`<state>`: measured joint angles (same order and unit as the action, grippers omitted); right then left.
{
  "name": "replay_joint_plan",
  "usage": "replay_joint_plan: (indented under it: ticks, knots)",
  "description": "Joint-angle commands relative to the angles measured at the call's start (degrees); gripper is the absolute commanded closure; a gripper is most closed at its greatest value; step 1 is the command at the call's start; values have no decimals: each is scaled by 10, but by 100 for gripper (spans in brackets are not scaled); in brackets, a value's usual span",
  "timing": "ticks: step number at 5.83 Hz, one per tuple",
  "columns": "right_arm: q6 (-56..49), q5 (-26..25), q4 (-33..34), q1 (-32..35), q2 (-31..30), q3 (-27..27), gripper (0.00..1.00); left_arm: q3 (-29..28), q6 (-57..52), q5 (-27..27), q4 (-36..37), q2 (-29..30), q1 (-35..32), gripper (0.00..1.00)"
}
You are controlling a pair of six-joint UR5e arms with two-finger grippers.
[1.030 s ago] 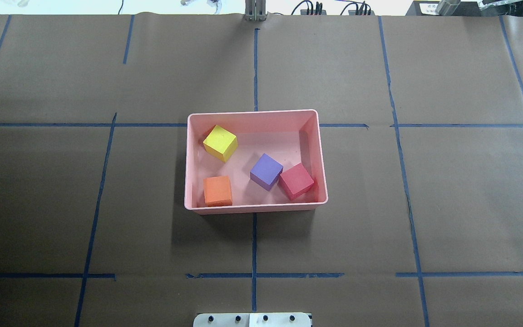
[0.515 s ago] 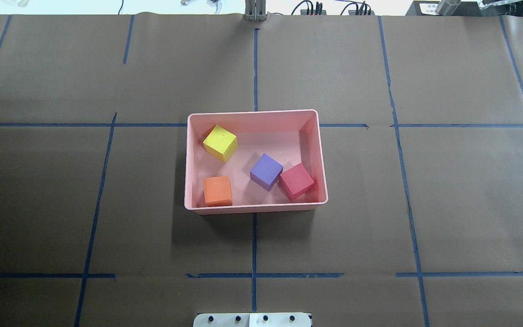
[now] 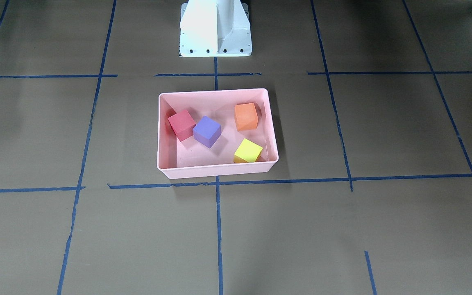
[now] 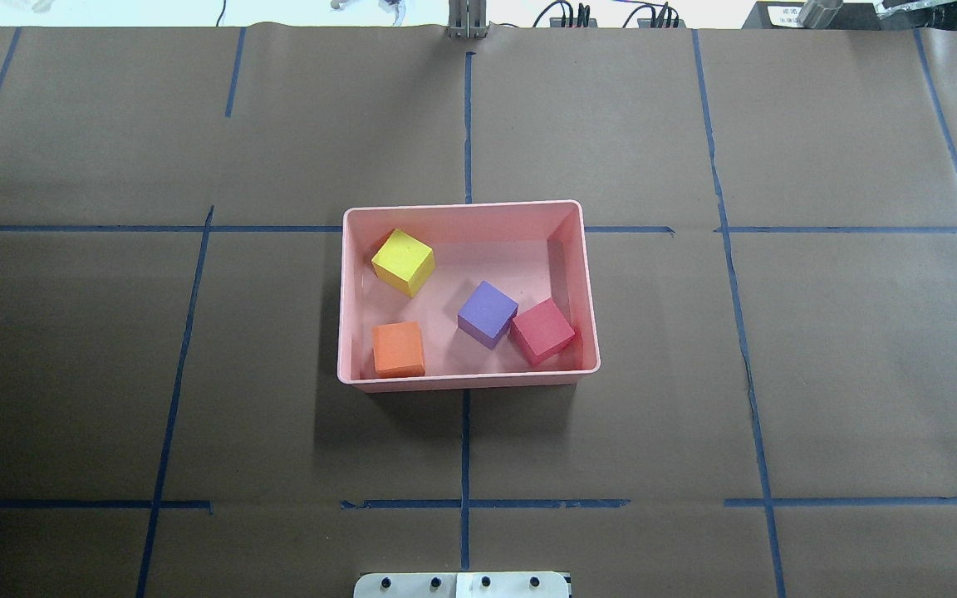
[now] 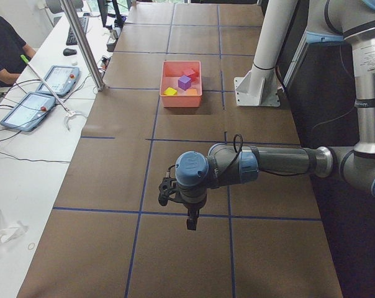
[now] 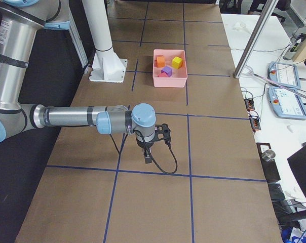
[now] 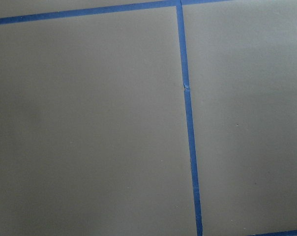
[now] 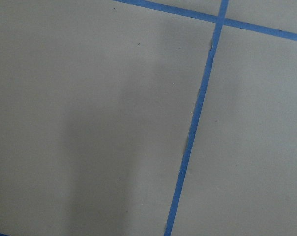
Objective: Place blocks into pink bin with both arms
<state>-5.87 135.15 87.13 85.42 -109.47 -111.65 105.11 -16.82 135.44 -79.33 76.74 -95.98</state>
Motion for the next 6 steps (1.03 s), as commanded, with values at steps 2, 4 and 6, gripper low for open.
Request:
replay_joint_plan:
  ticks: [2,4,6]
  knots:
    - [2,-21,-2,2,-5,0,0,-2,-4,-2,-2,3,1,0]
    - [1,-4,0,5,-21,-5,0,2,-8,-3,-12,-2,3,0]
    - [1,7,0,7,-42,-31,0,7,-6,-3,-7,0,3,0]
